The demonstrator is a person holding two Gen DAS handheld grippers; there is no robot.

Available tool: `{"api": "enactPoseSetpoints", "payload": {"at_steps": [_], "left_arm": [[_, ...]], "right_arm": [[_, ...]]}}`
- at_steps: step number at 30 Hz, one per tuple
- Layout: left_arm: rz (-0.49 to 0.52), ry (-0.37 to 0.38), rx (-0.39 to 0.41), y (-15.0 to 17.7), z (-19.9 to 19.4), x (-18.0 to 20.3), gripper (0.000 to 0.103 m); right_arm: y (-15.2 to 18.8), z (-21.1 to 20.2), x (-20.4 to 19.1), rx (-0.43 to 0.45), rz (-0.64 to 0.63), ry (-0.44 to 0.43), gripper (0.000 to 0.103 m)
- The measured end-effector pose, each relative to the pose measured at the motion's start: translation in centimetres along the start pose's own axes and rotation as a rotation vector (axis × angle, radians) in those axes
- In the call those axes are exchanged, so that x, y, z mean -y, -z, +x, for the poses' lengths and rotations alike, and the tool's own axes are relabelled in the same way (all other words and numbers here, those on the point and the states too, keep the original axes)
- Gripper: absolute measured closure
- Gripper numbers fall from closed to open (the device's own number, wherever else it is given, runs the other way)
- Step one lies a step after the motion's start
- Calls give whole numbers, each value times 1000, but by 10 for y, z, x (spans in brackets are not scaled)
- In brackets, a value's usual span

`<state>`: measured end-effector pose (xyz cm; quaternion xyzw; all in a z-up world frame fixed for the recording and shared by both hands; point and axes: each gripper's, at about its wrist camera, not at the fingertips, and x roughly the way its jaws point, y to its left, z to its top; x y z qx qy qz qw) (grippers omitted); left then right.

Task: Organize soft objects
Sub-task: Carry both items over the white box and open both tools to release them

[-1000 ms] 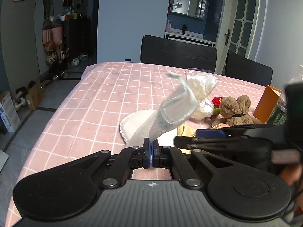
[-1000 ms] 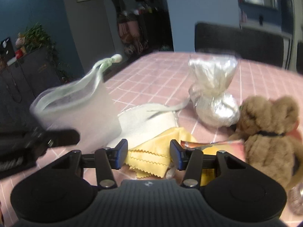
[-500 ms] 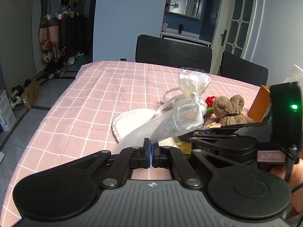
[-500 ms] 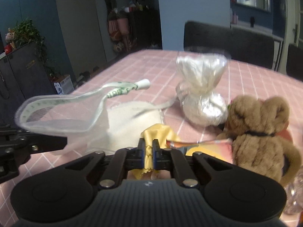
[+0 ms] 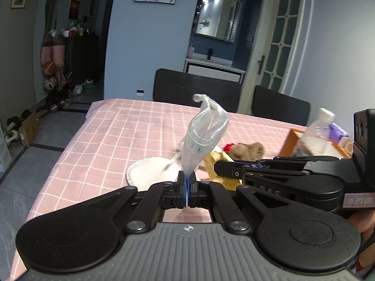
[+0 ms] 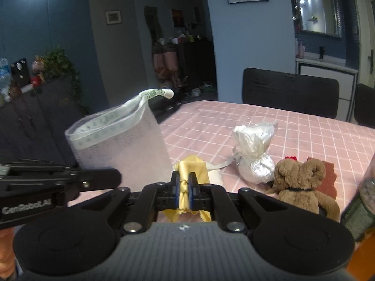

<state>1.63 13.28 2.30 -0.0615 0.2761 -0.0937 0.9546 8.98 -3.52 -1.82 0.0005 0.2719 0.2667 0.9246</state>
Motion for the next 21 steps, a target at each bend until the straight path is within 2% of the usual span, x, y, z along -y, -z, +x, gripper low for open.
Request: {"api": "enactPoseSetpoints", "payload": {"at_steps": [5, 12, 15, 21], "left_arm": [[31, 48, 2, 5, -21, 18, 103], [76, 204, -21, 15, -32, 54, 103], [111, 287, -32, 14, -28, 75, 103], [216, 437, -19, 3, -16, 130, 103]], "right_arm": [[4, -49, 1, 9, 17, -47, 99], [26, -117, 19, -7, 28, -30, 99], [35, -151, 37, 12, 61, 14, 99], [42, -212, 73, 69, 99, 166, 99]]}}
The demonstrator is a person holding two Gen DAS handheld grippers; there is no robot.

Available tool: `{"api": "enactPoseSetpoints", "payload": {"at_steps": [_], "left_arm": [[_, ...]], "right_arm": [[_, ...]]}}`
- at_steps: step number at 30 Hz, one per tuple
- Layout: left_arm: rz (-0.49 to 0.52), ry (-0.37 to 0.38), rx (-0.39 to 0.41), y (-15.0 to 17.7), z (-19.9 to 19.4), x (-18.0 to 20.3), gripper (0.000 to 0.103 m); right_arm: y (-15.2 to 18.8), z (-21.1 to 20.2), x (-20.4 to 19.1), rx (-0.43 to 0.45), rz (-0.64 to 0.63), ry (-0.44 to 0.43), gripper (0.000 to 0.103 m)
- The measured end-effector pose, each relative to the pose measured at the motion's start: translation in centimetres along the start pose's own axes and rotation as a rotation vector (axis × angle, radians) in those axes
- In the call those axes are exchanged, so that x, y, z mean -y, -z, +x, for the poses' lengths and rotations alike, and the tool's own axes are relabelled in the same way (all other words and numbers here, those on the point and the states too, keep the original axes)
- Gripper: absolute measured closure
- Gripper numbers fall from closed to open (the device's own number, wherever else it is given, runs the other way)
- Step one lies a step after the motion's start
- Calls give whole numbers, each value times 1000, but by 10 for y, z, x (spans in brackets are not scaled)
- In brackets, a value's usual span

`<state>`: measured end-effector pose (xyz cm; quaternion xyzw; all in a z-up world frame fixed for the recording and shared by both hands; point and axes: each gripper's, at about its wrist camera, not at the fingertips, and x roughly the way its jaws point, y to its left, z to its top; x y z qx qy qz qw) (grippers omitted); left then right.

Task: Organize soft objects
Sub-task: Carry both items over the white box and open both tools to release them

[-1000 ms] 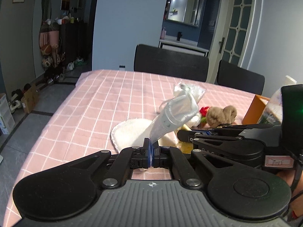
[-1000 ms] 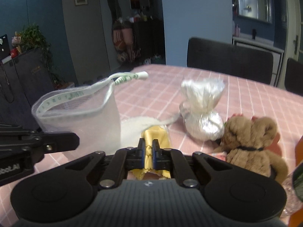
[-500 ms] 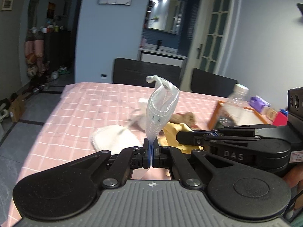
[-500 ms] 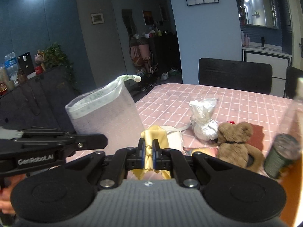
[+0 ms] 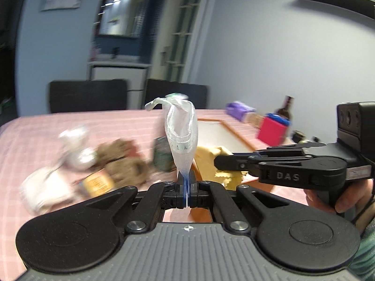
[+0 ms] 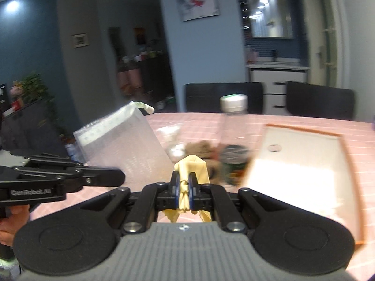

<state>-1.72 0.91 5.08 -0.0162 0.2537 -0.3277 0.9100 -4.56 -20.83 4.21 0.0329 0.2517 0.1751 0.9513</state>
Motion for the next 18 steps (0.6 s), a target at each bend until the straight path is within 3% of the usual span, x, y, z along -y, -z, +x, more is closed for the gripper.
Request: {"api": "enactPoseSetpoints", "payload": {"at_steps": [8, 18], "left_arm": [[100, 69, 21, -36, 61, 48, 103], [227, -27, -81, -48, 156, 96, 103]], "right_arm": [[-15, -38, 54, 22, -10, 209, 99], [-22, -7, 128, -73, -24, 381, 99]]}}
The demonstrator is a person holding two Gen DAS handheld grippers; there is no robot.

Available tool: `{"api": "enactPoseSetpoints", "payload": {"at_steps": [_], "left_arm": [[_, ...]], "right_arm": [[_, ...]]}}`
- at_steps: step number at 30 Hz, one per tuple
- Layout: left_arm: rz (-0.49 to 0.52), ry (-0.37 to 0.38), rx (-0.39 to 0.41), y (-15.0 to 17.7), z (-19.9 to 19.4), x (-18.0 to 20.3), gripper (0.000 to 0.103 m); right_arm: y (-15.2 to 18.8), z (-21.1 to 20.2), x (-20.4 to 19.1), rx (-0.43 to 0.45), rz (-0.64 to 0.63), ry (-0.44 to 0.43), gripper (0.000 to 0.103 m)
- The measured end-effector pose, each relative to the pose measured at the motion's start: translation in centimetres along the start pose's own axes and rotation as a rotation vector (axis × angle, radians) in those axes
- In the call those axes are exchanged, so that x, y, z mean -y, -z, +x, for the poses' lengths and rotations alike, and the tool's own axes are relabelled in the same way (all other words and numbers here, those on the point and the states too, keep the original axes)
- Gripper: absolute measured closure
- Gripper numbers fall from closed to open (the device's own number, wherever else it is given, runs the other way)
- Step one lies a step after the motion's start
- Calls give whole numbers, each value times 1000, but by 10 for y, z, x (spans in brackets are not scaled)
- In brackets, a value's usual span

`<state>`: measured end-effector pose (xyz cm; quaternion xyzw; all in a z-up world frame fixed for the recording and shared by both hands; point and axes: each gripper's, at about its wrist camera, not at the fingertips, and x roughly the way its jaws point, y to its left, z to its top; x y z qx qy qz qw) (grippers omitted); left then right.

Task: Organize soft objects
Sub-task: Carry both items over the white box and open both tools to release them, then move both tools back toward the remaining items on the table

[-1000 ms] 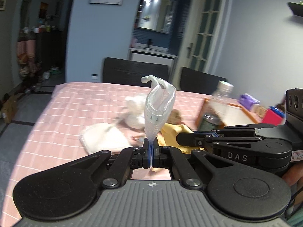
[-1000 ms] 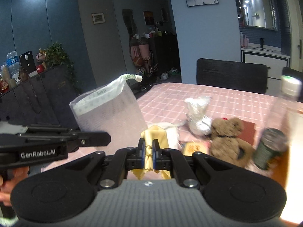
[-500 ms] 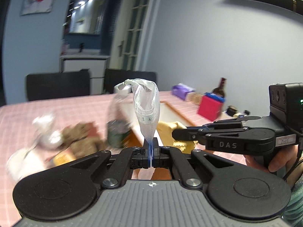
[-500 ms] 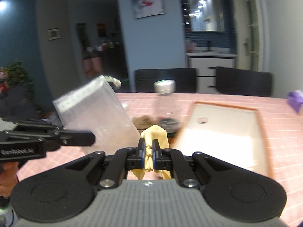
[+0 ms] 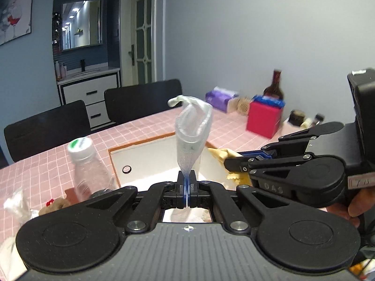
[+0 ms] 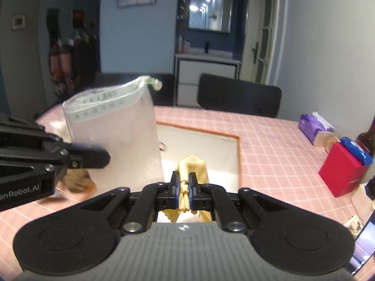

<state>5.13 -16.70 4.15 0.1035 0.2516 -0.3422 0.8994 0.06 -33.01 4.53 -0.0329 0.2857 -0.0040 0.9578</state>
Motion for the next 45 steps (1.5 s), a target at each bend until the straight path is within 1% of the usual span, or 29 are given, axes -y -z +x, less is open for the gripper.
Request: {"api": "enactPoseSetpoints", "payload": {"at_steps": [3, 8, 12, 15, 17, 20, 21, 22, 23, 24, 25, 27, 29, 31, 35, 37, 40, 45], "left_arm": [[16, -35, -47, -2, 26, 4, 103], [36, -91, -143, 3, 62, 9, 103], [37, -104, -210, 11, 80, 6, 103], [38, -114, -246, 17, 90, 2, 102], [40, -121, -261, 19, 94, 0, 102], [43, -136, -270, 20, 96, 0, 97], [45, -143, -270, 19, 97, 1, 92], [46, -144, -269, 18, 98, 1, 88], [42, -145, -267, 18, 97, 1, 82], [37, -144, -266, 17, 96, 0, 79], [33, -142, -264, 16, 96, 0, 77], [22, -142, -253, 14, 94, -1, 68], [15, -146, -236, 13, 89, -1, 64], [17, -146, -221, 11, 83, -1, 63], [18, -144, -190, 6, 70, 2, 62], [17, -135, -169, 4, 61, 3, 62], [26, -113, -113, 2, 43, 5, 62], [44, -84, -20, 6, 10, 6, 62]], "right_arm": [[3, 28, 10, -55, -12, 32, 99], [9, 67, 22, -148, -24, 44, 99], [14, 86, 27, -206, -32, 31, 99], [18, 97, 27, -228, -49, 34, 99], [21, 102, 26, -242, -52, 24, 98], [24, 109, 28, -271, -45, 3, 97], [25, 111, 29, -276, -43, -1, 94], [27, 111, 28, -280, -44, 0, 93], [27, 110, 27, -279, -47, 1, 93], [27, 110, 27, -276, -50, 2, 90], [26, 108, 25, -274, -54, -2, 84], [26, 106, 23, -268, -58, -13, 79], [25, 102, 20, -264, -69, -18, 78], [24, 98, 18, -260, -79, -17, 71], [19, 88, 15, -253, -76, -11, 68], [16, 80, 14, -246, -72, -3, 63], [12, 64, 10, -223, -68, 15, 59], [13, 28, -3, -146, -65, 34, 56]]}}
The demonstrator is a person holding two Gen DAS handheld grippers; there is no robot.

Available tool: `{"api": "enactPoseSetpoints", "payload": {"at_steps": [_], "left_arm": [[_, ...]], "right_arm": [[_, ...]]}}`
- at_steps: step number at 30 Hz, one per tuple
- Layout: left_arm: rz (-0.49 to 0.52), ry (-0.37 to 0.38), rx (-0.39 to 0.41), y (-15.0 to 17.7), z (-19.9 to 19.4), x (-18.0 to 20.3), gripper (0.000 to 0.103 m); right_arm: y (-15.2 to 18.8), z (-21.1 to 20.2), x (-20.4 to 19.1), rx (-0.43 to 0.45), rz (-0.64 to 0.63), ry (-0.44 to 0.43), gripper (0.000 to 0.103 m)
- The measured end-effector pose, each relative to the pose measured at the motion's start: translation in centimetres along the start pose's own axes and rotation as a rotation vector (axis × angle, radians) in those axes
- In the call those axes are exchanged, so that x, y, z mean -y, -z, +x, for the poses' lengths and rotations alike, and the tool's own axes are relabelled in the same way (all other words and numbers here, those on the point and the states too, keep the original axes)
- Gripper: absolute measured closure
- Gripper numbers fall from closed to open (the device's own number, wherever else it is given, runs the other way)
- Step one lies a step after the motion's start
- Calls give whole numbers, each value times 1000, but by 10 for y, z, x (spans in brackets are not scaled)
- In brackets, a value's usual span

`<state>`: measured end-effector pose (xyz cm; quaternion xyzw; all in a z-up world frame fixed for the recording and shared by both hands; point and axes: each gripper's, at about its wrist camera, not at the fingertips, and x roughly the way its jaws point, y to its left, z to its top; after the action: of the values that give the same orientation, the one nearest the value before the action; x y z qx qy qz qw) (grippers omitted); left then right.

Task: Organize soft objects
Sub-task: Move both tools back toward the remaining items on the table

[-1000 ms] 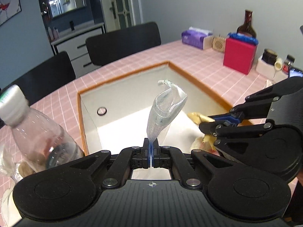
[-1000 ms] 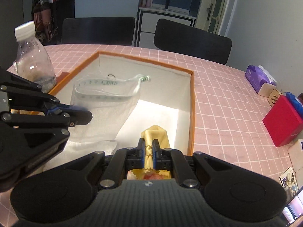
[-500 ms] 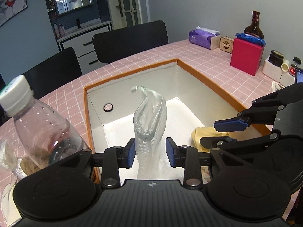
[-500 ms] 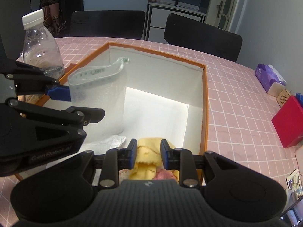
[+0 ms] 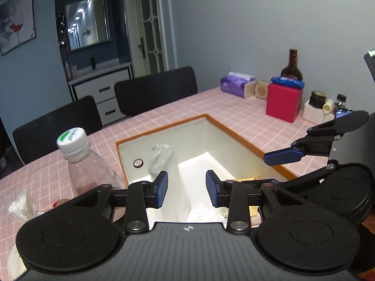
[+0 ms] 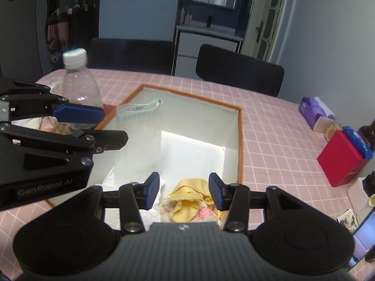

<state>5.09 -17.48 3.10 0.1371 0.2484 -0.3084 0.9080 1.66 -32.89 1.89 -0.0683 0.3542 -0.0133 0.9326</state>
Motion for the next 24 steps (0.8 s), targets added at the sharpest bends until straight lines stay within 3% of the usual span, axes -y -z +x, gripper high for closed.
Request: {"api": "enactPoseSetpoints", "payload": {"at_steps": [5, 16, 24], "left_arm": [[3, 24, 67, 17, -30, -6, 62], [-89, -65, 118, 66, -77, -42, 62], [-172, -126, 108, 109, -98, -79, 62]], "right_arm": [[13, -32, -20, 99, 15, -4, 55], [43, -52, -71, 210, 34, -13, 54], [57, -44, -107, 251, 98, -117, 50]]}}
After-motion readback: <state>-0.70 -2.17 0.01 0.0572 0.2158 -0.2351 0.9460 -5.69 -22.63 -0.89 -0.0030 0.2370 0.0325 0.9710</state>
